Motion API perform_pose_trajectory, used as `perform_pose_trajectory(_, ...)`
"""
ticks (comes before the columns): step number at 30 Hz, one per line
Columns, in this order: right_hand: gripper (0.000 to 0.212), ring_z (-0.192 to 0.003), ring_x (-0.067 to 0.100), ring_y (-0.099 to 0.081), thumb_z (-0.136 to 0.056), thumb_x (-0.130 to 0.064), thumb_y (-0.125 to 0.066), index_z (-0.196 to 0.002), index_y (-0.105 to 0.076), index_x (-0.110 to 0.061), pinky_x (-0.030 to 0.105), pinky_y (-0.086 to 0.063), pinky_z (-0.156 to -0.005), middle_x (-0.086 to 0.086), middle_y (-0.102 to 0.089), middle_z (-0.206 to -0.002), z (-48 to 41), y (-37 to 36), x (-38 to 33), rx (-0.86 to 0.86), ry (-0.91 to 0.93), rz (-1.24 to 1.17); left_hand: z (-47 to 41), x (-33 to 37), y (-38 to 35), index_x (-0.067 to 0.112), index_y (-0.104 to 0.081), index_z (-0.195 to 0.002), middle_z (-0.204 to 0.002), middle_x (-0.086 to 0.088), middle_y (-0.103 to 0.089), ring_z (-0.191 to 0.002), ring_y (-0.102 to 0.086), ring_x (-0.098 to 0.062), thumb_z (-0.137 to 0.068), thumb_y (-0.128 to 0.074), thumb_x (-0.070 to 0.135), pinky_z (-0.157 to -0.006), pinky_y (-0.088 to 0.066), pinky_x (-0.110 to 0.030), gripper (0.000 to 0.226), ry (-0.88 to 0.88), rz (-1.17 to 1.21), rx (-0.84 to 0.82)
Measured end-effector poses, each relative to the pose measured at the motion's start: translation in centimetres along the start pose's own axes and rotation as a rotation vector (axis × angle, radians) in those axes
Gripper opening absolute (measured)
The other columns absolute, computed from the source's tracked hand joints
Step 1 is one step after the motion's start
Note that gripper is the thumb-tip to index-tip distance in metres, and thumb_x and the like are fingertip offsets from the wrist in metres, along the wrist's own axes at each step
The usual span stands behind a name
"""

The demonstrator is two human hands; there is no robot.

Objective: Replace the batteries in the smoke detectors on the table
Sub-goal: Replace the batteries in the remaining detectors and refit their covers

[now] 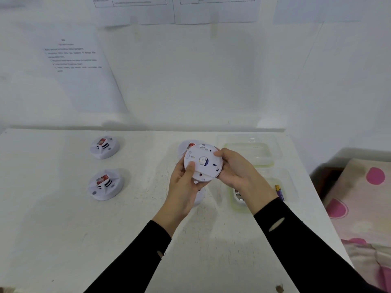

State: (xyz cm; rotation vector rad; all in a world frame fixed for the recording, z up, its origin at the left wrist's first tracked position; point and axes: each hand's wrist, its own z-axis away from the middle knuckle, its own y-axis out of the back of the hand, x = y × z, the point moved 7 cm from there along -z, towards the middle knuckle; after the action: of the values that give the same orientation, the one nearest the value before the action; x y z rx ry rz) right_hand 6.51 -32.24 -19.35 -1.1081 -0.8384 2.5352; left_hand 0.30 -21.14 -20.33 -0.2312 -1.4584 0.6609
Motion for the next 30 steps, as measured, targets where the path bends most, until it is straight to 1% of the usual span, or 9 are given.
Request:
perform_pose_trajectory(5, 0.042, -0.106, 0.035, -0.057, -0.09, 0.008, -0.046, -0.129, -0.049, -0.006, 0.047, -0.053, -0.082, 0.019, -0.056, -0.115, 0.2, -0.2, 0.4, -0.009, 0.013, -0.075, -0.3, -0.7, 0.7, 0.007, -0.048, -0.139, -0.136, -0.015, -0.06, -0.121, -0.061, -0.032, -0.103, -0.045, 0.025, -0.096, -0.052, -0.052, 0.041, 0.031, 0.001, 0.105)
perform_pose_trajectory(9, 0.048, -0.103, 0.029, -0.061, -0.089, 0.01, -0.05, -0.135, -0.047, -0.007, 0.043, -0.05, -0.094, 0.017, -0.063, -0.115, 0.4, -0.7, -0.3, -0.076, 0.159, 0.047, -0.5, 0.0, 1.0, 0.012, -0.048, -0.14, -0.135, -0.011, -0.061, -0.119, -0.063, -0.027, -0.104, -0.042, 0.032, -0.091, -0.057, -0.041, 0.042, 0.087, -0.026, 0.097)
perform_pose_trajectory(13, 0.053, -0.108, 0.014, -0.062, -0.087, 0.014, -0.054, -0.132, -0.05, -0.014, 0.027, -0.05, -0.09, 0.003, -0.066, -0.121, 1.9, -3.3, -1.0, -0.268, 0.486, 0.437, -1.4, 2.0, 3.6, 0.017, -0.055, -0.137, -0.13, -0.011, -0.062, -0.112, -0.062, -0.027, -0.097, -0.037, 0.06, -0.097, -0.053, -0.039, 0.061, 0.275, -0.11, 0.085)
perform_pose_trajectory(15, 0.052, -0.124, 0.01, -0.054, -0.089, 0.013, -0.054, -0.128, -0.051, -0.02, 0.026, -0.044, -0.101, -0.006, -0.066, -0.122, 2.5, -4.9, -0.3, -0.376, 0.642, 0.717, -1.9, 3.6, 5.2, 0.013, -0.062, -0.128, -0.12, -0.012, -0.066, -0.103, -0.063, -0.025, -0.098, -0.046, 0.054, -0.089, -0.057, -0.034, 0.053, 0.325, -0.15, 0.086)
perform_pose_trajectory(17, 0.051, -0.136, 0.0, -0.038, -0.089, 0.013, -0.05, -0.128, -0.054, -0.02, 0.024, -0.033, -0.112, -0.009, -0.062, -0.129, 2.5, -6.3, 1.1, -0.428, 0.767, 0.99, -2.5, 5.1, 6.8, 0.01, -0.065, -0.119, -0.113, -0.01, -0.068, -0.097, -0.064, -0.019, -0.101, -0.051, 0.034, -0.078, -0.059, -0.026, 0.033, 0.322, -0.209, 0.091)
perform_pose_trajectory(20, 0.05, -0.139, -0.004, -0.029, -0.087, 0.015, -0.048, -0.124, -0.058, -0.017, 0.008, -0.026, -0.108, -0.014, -0.053, -0.137, 1.7, -7.9, 2.8, -0.403, 0.899, 1.189, -3.7, 7.2, 9.5, 0.007, -0.063, -0.124, -0.117, -0.006, -0.069, -0.099, -0.065, -0.019, -0.102, -0.051, 0.021, -0.075, -0.059, -0.027, 0.029, 0.269, -0.284, 0.107)
perform_pose_trajectory(23, 0.043, -0.135, 0.0, -0.04, -0.088, 0.012, -0.047, -0.12, -0.062, -0.012, 0.013, -0.032, -0.107, -0.031, -0.052, -0.13, 0.4, -7.4, 3.4, -0.273, 0.964, 1.132, -5.7, 9.1, 12.7, 0.007, -0.059, -0.128, -0.12, -0.008, -0.069, -0.102, -0.066, -0.022, -0.1, -0.055, 0.014, -0.082, -0.056, -0.033, 0.03, 0.202, -0.332, 0.163)
perform_pose_trajectory(27, 0.031, -0.125, -0.01, -0.045, -0.093, 0.0, -0.052, -0.114, -0.064, -0.019, 0.008, -0.04, -0.091, -0.023, -0.058, -0.126, -0.6, -4.2, 4.6, -0.013, 0.857, 1.017, -9.3, 9.8, 16.4, 0.001, -0.053, -0.129, -0.126, -0.018, -0.062, -0.094, -0.065, -0.024, -0.1, -0.051, 0.003, -0.092, -0.051, -0.048, 0.03, 0.243, -0.424, 0.261)
perform_pose_trajectory(30, 0.026, -0.127, 0.0, -0.047, -0.09, -0.016, -0.056, -0.11, -0.062, -0.031, 0.026, -0.05, -0.092, -0.022, -0.061, -0.123, -0.6, -2.8, 6.1, 0.069, 0.823, 1.035, -11.4, 8.9, 17.2, 0.002, -0.055, -0.125, -0.12, -0.014, -0.062, -0.087, -0.063, -0.022, -0.101, -0.049, 0.004, -0.086, -0.05, -0.044, 0.024, 0.306, -0.501, 0.259)
